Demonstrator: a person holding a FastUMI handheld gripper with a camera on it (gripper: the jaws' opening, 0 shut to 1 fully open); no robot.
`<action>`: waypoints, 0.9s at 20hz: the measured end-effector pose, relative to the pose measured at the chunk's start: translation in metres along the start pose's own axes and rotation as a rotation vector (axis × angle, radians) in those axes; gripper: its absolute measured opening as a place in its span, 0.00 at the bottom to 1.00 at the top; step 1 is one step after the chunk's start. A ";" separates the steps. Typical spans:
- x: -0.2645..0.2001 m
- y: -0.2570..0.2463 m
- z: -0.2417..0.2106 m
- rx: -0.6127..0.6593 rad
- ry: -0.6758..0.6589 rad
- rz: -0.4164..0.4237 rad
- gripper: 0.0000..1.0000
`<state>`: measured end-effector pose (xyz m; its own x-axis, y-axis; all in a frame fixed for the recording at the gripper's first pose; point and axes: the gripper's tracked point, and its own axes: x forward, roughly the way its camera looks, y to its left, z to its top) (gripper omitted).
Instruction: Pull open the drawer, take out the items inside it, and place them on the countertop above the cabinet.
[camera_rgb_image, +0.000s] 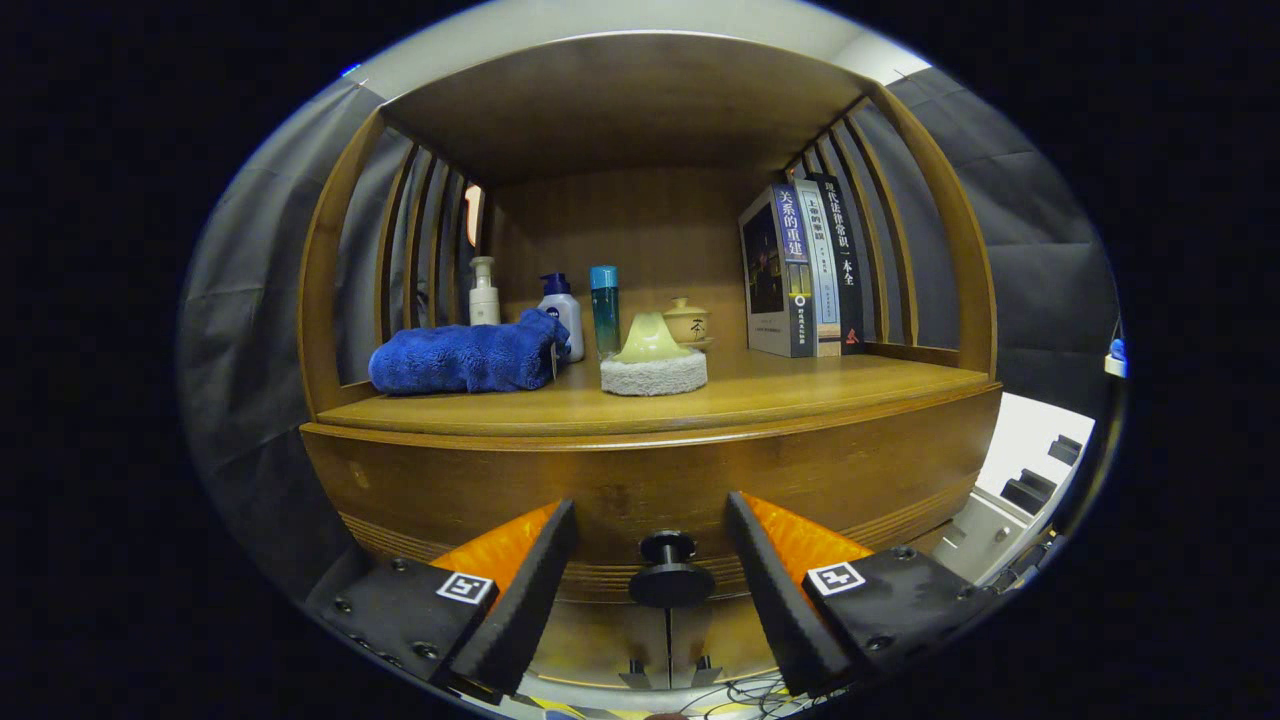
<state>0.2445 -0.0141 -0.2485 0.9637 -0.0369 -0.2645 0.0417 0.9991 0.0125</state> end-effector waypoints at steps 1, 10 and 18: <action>0.001 0.001 0.000 -0.003 -0.001 -0.003 0.98; -0.031 -0.001 0.015 0.006 -0.043 0.016 0.99; -0.135 -0.009 0.062 0.007 -0.123 0.021 0.98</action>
<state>0.1305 -0.0200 -0.1527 0.9895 -0.0191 -0.1434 0.0226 0.9995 0.0233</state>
